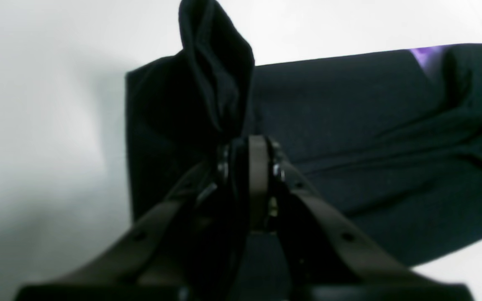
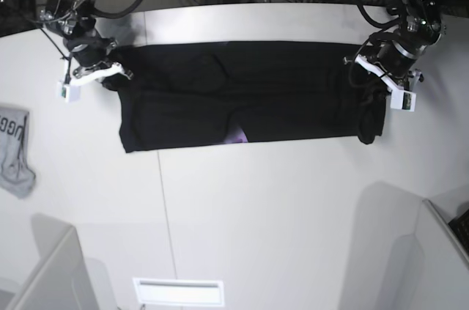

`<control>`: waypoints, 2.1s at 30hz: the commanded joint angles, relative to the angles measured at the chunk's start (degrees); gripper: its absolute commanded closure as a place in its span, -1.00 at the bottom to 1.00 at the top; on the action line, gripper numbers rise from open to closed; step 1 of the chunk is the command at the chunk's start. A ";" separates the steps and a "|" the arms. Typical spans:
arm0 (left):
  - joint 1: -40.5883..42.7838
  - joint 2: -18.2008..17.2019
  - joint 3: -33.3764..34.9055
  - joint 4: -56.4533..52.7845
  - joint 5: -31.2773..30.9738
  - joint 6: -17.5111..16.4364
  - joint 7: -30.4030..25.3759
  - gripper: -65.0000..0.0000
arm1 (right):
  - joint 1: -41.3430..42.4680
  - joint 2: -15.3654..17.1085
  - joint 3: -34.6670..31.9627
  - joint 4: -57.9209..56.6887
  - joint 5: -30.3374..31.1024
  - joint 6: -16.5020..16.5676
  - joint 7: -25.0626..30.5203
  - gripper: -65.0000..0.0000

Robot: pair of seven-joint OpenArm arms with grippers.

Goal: Fold the T-shirt properly
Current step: 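Fold the strip end with the left gripper toward the right gripper, release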

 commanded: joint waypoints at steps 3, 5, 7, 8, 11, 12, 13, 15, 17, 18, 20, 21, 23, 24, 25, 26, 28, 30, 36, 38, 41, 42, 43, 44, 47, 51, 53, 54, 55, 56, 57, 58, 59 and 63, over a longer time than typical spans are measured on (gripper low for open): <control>-0.44 -0.40 2.90 1.30 -0.87 1.70 -1.29 1.00 | 0.29 0.42 0.08 0.18 0.65 0.19 1.07 1.00; -0.62 -0.31 4.57 1.30 -0.87 1.88 -1.29 1.00 | 0.29 0.42 0.08 0.10 0.65 0.19 1.07 1.00; -0.71 -0.22 6.24 1.30 -0.95 2.40 -1.29 1.00 | 0.29 0.42 0.08 0.10 0.65 0.19 1.07 1.00; -1.15 -0.14 7.29 1.30 -0.95 3.20 -1.29 1.00 | 0.38 0.42 0.08 0.10 0.65 0.19 1.07 1.00; -1.76 0.48 9.75 1.30 -0.95 4.87 -1.29 1.00 | 0.47 0.42 0.08 0.10 0.65 0.19 1.07 1.00; -1.76 0.48 10.55 1.30 -0.95 5.31 -1.29 1.00 | 0.47 0.42 0.08 0.10 0.65 0.19 1.07 1.00; -1.85 0.48 11.42 1.30 -1.04 6.01 -1.29 1.00 | 0.47 0.42 0.08 0.10 0.65 0.19 1.07 1.00; -1.94 0.48 12.92 1.30 -1.04 7.06 -1.29 1.00 | 0.47 0.42 0.08 0.10 0.65 0.19 1.07 1.00; -2.55 0.48 14.50 1.30 -1.04 7.85 -1.29 1.00 | 0.55 0.42 0.08 0.10 0.65 0.19 1.16 1.00; -2.90 0.48 15.20 1.30 -1.04 8.29 -1.29 1.00 | 0.64 0.42 0.08 0.10 0.65 0.19 1.16 1.00; -3.26 0.48 16.35 1.30 -1.04 8.91 -1.29 1.00 | 0.64 0.42 0.08 0.10 0.65 0.19 1.16 1.00; -3.43 0.48 17.05 1.30 -1.04 9.35 -1.29 1.00 | 0.64 0.42 0.08 0.10 0.65 0.19 1.16 1.00; -3.52 0.48 18.19 1.30 -1.13 10.23 -1.29 1.00 | 0.73 0.42 0.08 0.10 0.65 0.19 1.16 1.00; -3.70 0.48 19.07 1.30 -1.13 10.76 -1.29 1.00 | 0.73 0.42 0.08 0.10 0.65 0.19 1.16 1.00; -4.22 0.48 19.95 1.30 -1.13 11.11 -1.29 1.00 | 0.73 0.42 0.08 0.10 0.65 0.19 1.16 1.00; -4.66 0.48 21.09 1.30 -1.13 11.46 -1.29 1.00 | 0.73 0.42 0.08 0.10 0.65 0.19 1.16 1.00; -5.01 0.48 22.85 1.21 -1.13 12.25 -1.29 1.00 | 0.73 0.42 0.08 0.10 0.65 0.19 1.16 1.00; -5.19 0.57 24.08 1.21 -1.13 12.78 -1.29 1.00 | 0.73 0.42 0.08 0.10 0.65 0.19 1.16 1.00; -6.77 1.45 27.16 0.77 -1.13 15.50 -1.29 1.00 | 0.73 0.42 0.08 0.10 0.65 0.19 1.16 1.00; -6.86 1.62 28.22 0.77 -1.04 15.59 -1.29 1.00 | 0.73 0.42 0.08 0.10 0.65 0.19 1.16 1.00; -7.48 1.71 29.71 0.68 -0.95 15.59 -1.29 1.00 | 0.73 0.42 0.17 0.10 0.65 0.19 1.16 1.00; -7.48 1.71 30.06 0.68 -0.95 15.59 -1.29 1.00 | 0.73 0.42 0.17 0.10 0.65 0.19 1.16 1.00; -7.48 1.71 30.24 0.68 -0.95 15.59 -1.29 1.00 | 0.73 0.42 0.17 0.10 0.65 0.19 1.16 1.00; -7.48 1.71 30.15 0.68 -0.95 15.59 -1.29 1.00 | 0.73 0.42 0.17 0.10 0.65 0.19 1.16 1.00; -7.65 1.71 29.89 0.68 -0.95 17.44 -1.29 1.00 | 0.73 0.42 0.17 0.10 0.65 0.19 1.16 1.00; -7.92 1.71 30.15 0.68 -1.13 19.11 -1.29 1.00 | 0.73 0.42 0.17 0.10 0.65 0.19 1.16 1.00; -7.92 1.71 30.24 0.68 -1.13 19.11 -1.29 1.00 | 0.73 0.42 0.17 0.10 0.65 0.19 1.16 1.00; -7.92 1.71 30.24 0.68 -1.13 19.11 -1.29 1.00 | 0.73 0.42 0.17 0.10 0.65 0.19 1.16 1.00; -7.92 1.71 30.24 0.68 -1.13 19.11 -1.29 1.00 | 0.73 0.42 0.17 0.10 0.65 0.19 1.16 1.00; -7.92 1.71 30.24 0.68 -1.13 19.11 -1.29 1.00 | 0.73 0.42 0.17 0.10 0.65 0.19 1.16 1.00; -7.92 1.71 30.24 0.68 -1.13 19.11 -1.29 1.00 | 0.73 0.42 0.17 0.10 0.65 0.19 1.16 1.00; -7.92 1.71 30.24 0.68 -1.13 19.11 -1.29 1.00 | 0.73 0.42 0.17 0.10 0.65 0.19 1.16 1.00; -7.92 1.71 30.24 0.68 -1.13 19.11 -1.29 1.00 | 0.73 0.42 0.17 0.10 0.65 0.19 1.16 1.00; -7.92 1.71 30.24 0.68 -1.13 19.11 -1.29 1.00 | 0.73 0.42 0.17 0.10 0.65 0.19 1.16 1.00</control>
